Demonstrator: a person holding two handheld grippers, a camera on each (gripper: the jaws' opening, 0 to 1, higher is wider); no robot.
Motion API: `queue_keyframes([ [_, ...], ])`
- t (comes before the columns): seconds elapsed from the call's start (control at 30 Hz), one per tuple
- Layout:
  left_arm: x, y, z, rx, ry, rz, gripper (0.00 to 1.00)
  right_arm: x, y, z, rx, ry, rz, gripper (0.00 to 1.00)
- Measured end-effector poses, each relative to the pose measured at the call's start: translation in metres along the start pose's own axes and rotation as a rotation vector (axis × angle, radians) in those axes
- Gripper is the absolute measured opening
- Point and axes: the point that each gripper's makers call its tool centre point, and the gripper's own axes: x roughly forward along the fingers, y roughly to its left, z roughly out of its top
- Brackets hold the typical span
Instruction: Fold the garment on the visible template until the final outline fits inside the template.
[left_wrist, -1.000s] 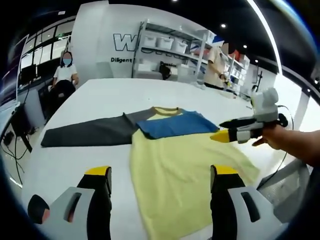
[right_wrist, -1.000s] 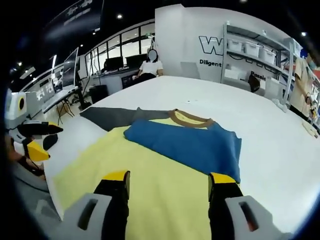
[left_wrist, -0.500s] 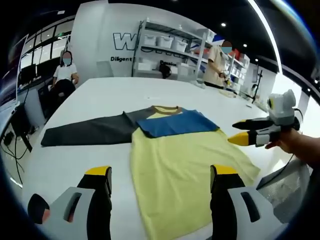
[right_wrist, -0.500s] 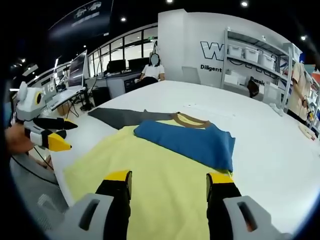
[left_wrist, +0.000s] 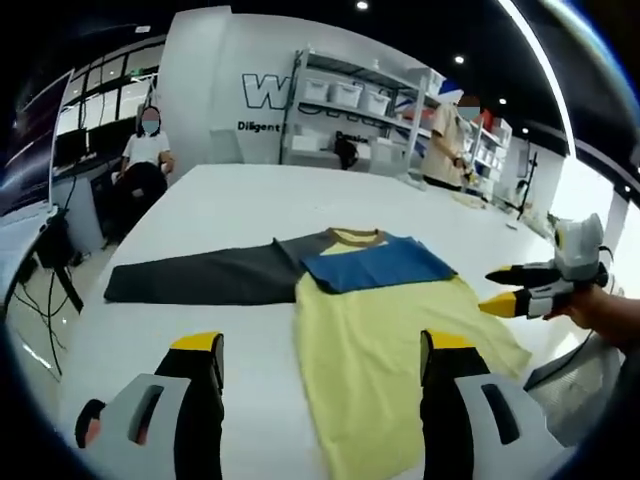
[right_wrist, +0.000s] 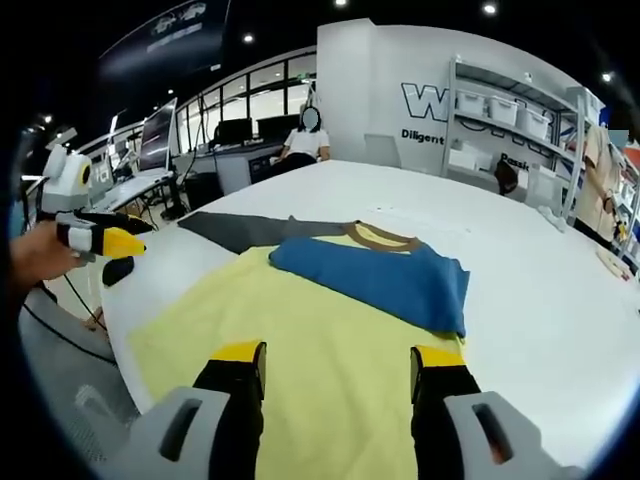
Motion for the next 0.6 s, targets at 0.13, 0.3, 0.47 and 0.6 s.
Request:
queue_keyframes([
  [0.13, 0.003, 0.037, 0.005, -0.016, -0.01, 0.074, 0.76, 0.0, -0.001, 0.001, 0.0, -0.004, -0.001, 0.57],
  [0.3, 0.007, 0.08, 0.005, -0.04, -0.01, 0.157, 0.76, -0.001, -0.002, 0.001, 0.0, -0.005, -0.002, 0.56],
  [0.47, 0.014, 0.118, 0.003, -0.074, -0.024, 0.226, 0.75, -0.001, -0.001, 0.0, -0.005, -0.003, -0.001, 0.56],
  [0.6, 0.022, 0.146, -0.001, -0.134, -0.033, 0.274, 0.71, -0.001, -0.001, -0.001, -0.008, 0.0, -0.002, 0.56],
])
